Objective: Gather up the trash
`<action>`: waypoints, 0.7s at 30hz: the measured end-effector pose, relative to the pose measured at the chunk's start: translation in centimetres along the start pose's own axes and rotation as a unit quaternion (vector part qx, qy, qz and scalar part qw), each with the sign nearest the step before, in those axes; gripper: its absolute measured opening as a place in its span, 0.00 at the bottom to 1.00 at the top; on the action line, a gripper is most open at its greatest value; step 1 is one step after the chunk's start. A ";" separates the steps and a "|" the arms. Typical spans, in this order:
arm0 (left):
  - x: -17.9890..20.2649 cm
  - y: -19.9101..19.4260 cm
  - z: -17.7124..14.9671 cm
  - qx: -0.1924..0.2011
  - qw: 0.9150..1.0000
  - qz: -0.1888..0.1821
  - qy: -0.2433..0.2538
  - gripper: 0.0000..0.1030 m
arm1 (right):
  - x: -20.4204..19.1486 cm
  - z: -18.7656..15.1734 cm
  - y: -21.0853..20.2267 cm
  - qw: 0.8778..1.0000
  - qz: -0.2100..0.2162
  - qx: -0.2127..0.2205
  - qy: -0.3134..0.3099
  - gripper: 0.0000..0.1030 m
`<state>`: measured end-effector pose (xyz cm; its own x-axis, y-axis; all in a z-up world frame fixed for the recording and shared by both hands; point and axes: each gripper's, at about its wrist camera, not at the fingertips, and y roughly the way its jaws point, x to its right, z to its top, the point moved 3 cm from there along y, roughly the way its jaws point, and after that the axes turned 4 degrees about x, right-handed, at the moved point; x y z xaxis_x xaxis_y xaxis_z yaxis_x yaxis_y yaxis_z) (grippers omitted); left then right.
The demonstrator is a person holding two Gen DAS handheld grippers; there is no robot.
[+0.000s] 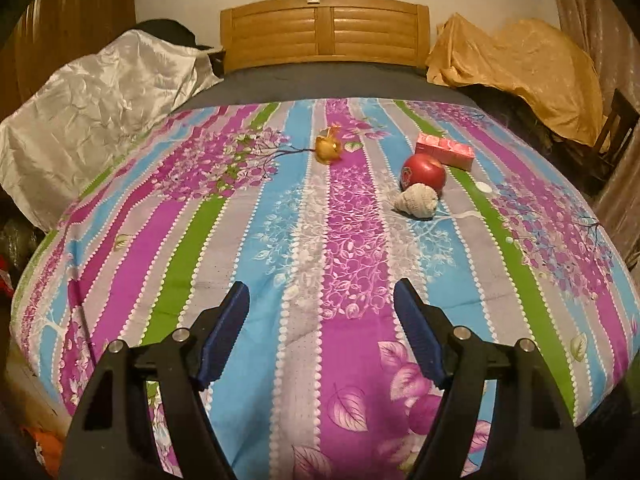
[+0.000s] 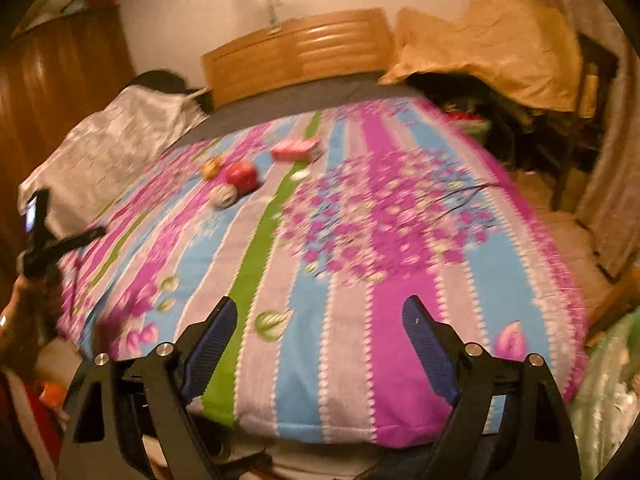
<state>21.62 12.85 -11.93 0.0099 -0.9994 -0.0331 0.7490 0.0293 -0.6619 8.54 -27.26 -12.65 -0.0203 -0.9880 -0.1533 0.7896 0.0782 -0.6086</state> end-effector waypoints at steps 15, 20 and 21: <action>30.0 -10.2 2.3 0.148 0.911 -0.339 0.181 0.94 | 11.1 0.0 -21.4 0.907 -0.375 0.169 0.087 0.95; 38.5 -15.8 1.3 0.190 0.859 -0.410 0.240 0.95 | 14.9 -3.9 -25.4 0.877 -0.437 0.156 0.127 0.95; 39.7 -16.5 1.0 0.189 0.853 -0.420 0.244 0.94 | 15.8 -5.0 -26.0 0.872 -0.444 0.152 0.137 0.95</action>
<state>10.36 -27.28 -1.56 -0.8439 -0.5354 -0.0359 0.5172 -0.7939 -0.3197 -15.40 -44.22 -3.18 -0.8196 -0.5689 0.0681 0.5133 -0.7819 -0.3539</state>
